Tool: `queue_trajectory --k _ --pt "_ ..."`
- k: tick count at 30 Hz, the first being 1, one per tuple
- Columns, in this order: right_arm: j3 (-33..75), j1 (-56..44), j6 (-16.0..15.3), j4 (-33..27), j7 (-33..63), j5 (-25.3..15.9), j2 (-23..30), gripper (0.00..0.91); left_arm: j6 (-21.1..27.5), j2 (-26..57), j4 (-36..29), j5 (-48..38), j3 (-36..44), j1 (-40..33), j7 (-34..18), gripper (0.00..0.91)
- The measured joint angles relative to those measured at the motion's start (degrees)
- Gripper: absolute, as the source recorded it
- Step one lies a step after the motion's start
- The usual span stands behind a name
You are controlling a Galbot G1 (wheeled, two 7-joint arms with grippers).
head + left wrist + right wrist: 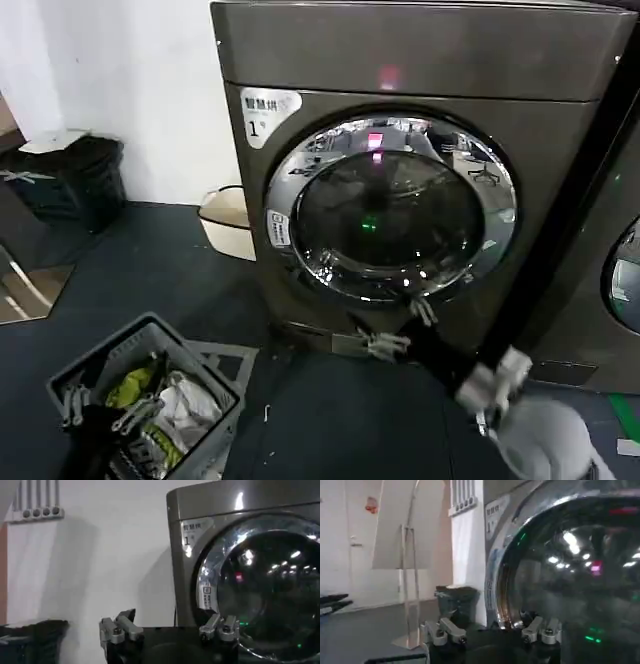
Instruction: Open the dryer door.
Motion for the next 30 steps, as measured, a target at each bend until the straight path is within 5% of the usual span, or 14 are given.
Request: queue_trajectory --k 8,30 --pt "-11.04 13.36 5.05 -12.55 -5.80 -2.77 3.08 0.907 0.03 0.32 0.40 0.15 0.22 -0.09 -0.08 0.907" --pt "-22.55 29.73 8.30 -34.35 -6.51 -3.87 12.45 0.907 -0.61 0.14 1.66 1.09 0.57 0.37 -0.09 0.907"
